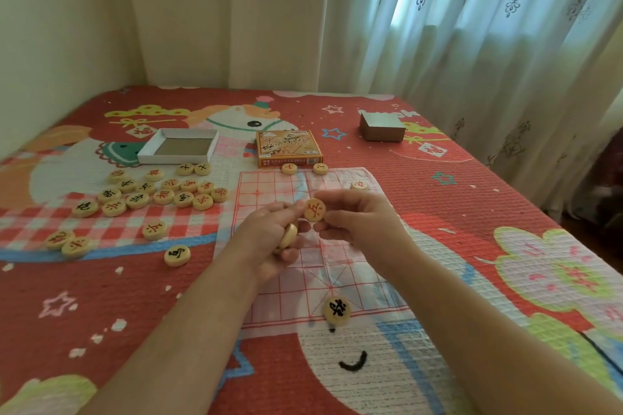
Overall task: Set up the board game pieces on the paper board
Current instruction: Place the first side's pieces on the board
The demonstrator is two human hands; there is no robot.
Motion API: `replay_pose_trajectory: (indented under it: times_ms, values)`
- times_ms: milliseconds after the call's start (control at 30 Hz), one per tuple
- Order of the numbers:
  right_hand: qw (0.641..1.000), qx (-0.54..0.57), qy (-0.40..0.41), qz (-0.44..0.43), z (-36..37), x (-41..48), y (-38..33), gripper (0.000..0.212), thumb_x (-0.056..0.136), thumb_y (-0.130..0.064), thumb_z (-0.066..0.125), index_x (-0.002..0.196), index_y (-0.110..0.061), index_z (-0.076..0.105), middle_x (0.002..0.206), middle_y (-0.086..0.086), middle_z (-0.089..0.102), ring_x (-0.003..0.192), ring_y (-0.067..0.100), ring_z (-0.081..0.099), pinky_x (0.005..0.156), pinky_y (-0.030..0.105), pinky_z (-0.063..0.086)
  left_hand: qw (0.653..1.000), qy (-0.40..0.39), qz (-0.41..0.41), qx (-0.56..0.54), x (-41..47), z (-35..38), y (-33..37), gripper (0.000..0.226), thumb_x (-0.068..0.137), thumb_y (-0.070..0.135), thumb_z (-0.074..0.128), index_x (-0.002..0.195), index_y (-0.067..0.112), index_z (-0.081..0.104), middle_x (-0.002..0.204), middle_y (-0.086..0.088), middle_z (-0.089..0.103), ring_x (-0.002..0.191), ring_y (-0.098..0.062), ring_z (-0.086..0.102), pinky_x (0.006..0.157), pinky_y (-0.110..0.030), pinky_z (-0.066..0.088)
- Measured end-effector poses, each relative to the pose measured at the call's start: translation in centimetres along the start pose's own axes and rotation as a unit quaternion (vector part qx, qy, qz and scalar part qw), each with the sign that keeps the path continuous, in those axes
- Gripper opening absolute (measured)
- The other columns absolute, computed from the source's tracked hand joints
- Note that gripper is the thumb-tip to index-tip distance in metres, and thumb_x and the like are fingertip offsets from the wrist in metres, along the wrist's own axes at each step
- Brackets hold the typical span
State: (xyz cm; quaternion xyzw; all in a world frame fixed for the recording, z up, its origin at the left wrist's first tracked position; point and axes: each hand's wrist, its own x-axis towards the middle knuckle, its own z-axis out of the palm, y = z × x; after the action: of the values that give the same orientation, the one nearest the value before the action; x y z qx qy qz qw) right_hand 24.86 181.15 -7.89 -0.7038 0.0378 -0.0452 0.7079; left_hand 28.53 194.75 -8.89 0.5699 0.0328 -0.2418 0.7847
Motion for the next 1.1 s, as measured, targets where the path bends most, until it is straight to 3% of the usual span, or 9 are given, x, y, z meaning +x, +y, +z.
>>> replay_pose_trajectory:
  times_ms: [133, 233, 333, 400, 467, 600, 733, 1100]
  values:
    - [0.989, -0.14, 0.012, -0.056, 0.1, -0.1, 0.5, 0.032, 0.076, 0.003, 0.069, 0.106, -0.007, 0.066, 0.092, 0.003, 0.069, 0.07, 0.013, 0.065, 0.068, 0.024, 0.055, 1.0, 0.008, 0.021, 0.015, 0.1, 0.1, -0.2, 0.013, 0.093, 0.015, 0.052, 0.085, 0.005, 0.055, 0.067, -0.01, 0.052, 0.03, -0.006, 0.038, 0.029, -0.009, 0.026]
    - [0.929, -0.328, 0.055, -0.163, 0.3, -0.1, 1.4, 0.03, 0.073, -0.015, 0.077, 0.102, -0.016, 0.068, 0.09, -0.013, 0.06, 0.07, 0.003, 0.057, 0.068, 0.01, 0.045, 0.999, 0.004, 0.026, 0.024, 0.1, 0.2, -0.4, 0.012, 0.094, 0.015, 0.051, 0.09, 0.004, 0.053, 0.061, -0.008, 0.053, 0.031, -0.006, 0.036, 0.03, -0.01, 0.026]
    - [0.882, -0.392, 0.073, -0.25, 0.5, 0.0, 1.9, 0.032, 0.073, -0.02, 0.077, 0.103, -0.014, 0.069, 0.088, -0.01, 0.058, 0.069, -0.001, 0.046, 0.065, 0.005, 0.036, 1.0, -0.002, 0.019, 0.018, 0.1, 0.3, -0.5, 0.011, 0.094, 0.015, 0.051, 0.093, 0.004, 0.053, 0.062, -0.008, 0.051, 0.03, -0.006, 0.036, 0.03, -0.01, 0.025]
    - [0.867, -0.414, 0.074, -0.268, 0.3, 0.2, 1.7, 0.032, 0.075, -0.018, 0.075, 0.106, -0.013, 0.069, 0.092, -0.002, 0.064, 0.074, 0.005, 0.047, 0.069, 0.009, 0.036, 1.0, -0.007, 0.006, 0.003, 0.1, 0.3, -0.4, 0.014, 0.094, 0.018, 0.052, 0.094, 0.004, 0.054, 0.065, -0.008, 0.051, 0.03, -0.005, 0.036, 0.029, -0.01, 0.025]
    - [0.854, -0.436, 0.084, -0.272, -0.6, 1.0, 0.6, 0.027, 0.078, -0.015, 0.071, 0.105, -0.013, 0.069, 0.094, 0.001, 0.066, 0.079, 0.009, 0.049, 0.074, 0.022, 0.042, 0.999, -0.009, -0.024, -0.031, 0.1, 0.0, -0.1, 0.016, 0.095, 0.018, 0.05, 0.09, 0.004, 0.054, 0.066, -0.007, 0.05, 0.03, -0.004, 0.036, 0.028, -0.01, 0.025]
    - [0.856, -0.449, 0.145, -0.209, -4.4, 3.9, -1.8, 0.018, 0.084, -0.02, 0.065, 0.101, -0.016, 0.067, 0.088, -0.009, 0.061, 0.069, -0.004, 0.045, 0.071, 0.021, 0.038, 0.981, -0.016, -0.087, -0.173, 0.4, -1.1, 0.5, 0.013, 0.094, 0.007, 0.041, 0.085, 0.003, 0.051, 0.067, -0.008, 0.045, 0.03, -0.004, 0.034, 0.025, -0.009, 0.024]
    - [0.86, -0.461, 0.178, -0.127, -7.1, 6.2, -1.0, 0.03, 0.084, -0.028, 0.064, 0.111, -0.017, 0.059, 0.094, -0.006, 0.061, 0.083, 0.011, 0.054, 0.074, 0.027, 0.043, 0.961, -0.006, -0.106, -0.257, 0.8, -1.9, 0.6, 0.015, 0.09, 0.001, 0.034, 0.088, 0.001, 0.05, 0.072, -0.012, 0.045, 0.03, -0.006, 0.037, 0.025, -0.01, 0.027]
    - [0.852, -0.492, 0.175, -0.035, -9.5, 7.4, 1.7, 0.016, 0.079, -0.029, 0.067, 0.088, -0.019, 0.06, 0.088, -0.003, 0.062, 0.08, 0.015, 0.055, 0.064, 0.026, 0.041, 0.947, 0.016, -0.104, -0.304, 0.8, -1.8, 0.9, 0.022, 0.093, 0.009, 0.036, 0.089, -0.002, 0.055, 0.084, -0.023, 0.056, 0.039, -0.016, 0.057, 0.032, -0.018, 0.045]
